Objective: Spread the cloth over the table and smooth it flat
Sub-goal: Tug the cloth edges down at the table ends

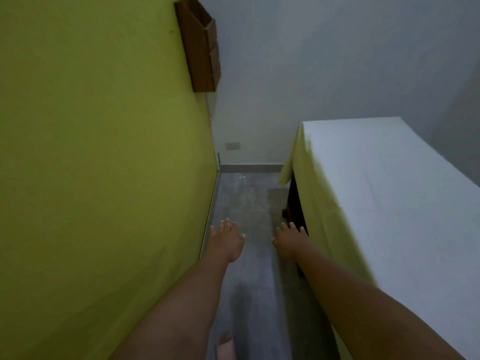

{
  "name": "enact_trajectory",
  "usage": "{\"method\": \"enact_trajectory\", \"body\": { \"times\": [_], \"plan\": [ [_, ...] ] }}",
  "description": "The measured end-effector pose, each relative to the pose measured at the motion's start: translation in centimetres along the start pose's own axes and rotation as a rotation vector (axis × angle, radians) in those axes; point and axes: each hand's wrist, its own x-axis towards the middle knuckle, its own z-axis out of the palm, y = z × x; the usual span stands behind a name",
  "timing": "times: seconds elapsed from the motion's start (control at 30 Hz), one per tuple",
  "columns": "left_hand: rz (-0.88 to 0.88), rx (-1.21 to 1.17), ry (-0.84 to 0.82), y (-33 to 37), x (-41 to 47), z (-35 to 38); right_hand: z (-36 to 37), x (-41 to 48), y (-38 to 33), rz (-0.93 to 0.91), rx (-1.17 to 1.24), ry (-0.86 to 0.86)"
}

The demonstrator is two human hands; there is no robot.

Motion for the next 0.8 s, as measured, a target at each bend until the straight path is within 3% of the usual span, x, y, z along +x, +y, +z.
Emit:
{"method": "enact_trajectory", "body": {
  "times": [0.4, 0.8],
  "plan": [
    [0.212, 0.118, 0.012, -3.5, 20.1, -12.2, -10.9, 16.1, -0.6, 0.218, 0.149, 0.069],
    [0.254, 0.160, -0.020, -1.4, 41.3, -20.9, -21.0, 33.8, 4.8, 0.266, 0.200, 0.078]
  ]
}}
